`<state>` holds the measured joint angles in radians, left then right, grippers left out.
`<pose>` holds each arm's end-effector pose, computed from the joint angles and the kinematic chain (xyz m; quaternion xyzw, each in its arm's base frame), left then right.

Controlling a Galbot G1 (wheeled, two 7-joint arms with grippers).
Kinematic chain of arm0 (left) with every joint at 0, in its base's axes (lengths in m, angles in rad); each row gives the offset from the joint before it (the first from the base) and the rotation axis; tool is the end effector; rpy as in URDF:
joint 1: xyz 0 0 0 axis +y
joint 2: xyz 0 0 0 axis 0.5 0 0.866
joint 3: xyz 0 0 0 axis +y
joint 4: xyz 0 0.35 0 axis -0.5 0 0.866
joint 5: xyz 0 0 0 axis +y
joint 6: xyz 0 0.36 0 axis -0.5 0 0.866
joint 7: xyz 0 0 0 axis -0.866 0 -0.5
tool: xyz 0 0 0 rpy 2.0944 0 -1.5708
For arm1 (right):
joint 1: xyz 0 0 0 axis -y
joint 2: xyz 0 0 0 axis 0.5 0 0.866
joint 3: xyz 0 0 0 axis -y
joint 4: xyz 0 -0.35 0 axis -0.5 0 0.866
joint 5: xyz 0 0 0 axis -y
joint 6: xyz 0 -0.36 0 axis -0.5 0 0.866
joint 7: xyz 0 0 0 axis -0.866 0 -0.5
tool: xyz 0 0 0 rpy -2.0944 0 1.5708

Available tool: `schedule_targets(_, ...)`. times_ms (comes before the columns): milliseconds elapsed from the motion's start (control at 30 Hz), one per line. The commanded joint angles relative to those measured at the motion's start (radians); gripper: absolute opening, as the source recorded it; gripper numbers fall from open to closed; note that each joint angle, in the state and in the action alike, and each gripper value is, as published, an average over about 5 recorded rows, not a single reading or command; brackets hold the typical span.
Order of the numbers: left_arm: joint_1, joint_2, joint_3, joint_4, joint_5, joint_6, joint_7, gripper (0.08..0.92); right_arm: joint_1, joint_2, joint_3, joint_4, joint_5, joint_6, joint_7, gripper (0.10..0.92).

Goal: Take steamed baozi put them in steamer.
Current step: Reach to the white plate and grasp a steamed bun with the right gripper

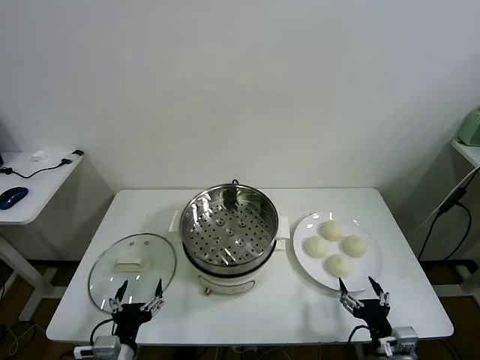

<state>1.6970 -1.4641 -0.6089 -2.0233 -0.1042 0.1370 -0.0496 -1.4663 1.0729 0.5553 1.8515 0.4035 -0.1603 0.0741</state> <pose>0.1428 0.0479 -0.3453 0.0389 -0.9857 -0.0190 0.1629 0.2285 -0.1292 -0.3368 0.0162 -0.9868 0.0482 0.1536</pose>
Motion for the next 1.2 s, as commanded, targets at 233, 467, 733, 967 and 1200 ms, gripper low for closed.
schedule_targets(233,-0.013,0.007,0.011,0.007,-0.009,0.003,0.001,0.823,0.919,-0.417,-0.491,-0.421,-0.103,-0.165,-0.362,0.823)
schedule_targets(467,-0.018,0.014,0.010,0.010,-0.020,0.003,0.002,0.823,1.473,-0.588,-1.141,-0.654,-0.255,0.033,-0.986,0.823)
schedule_targets(733,-0.018,0.014,0.010,0.013,-0.027,0.002,0.003,0.823,1.978,-0.467,-1.783,-0.904,-0.279,0.273,-1.362,0.823)
schedule_targets(967,-0.023,0.017,0.014,0.018,-0.028,0.005,0.007,0.823,1.985,-0.320,-1.980,-0.911,-0.209,0.146,-1.284,0.823)
schedule_targets(1200,-0.030,0.024,0.011,0.021,-0.033,0.009,0.011,0.823,1.792,-0.216,-1.845,-1.009,-0.196,0.031,-1.166,0.823)
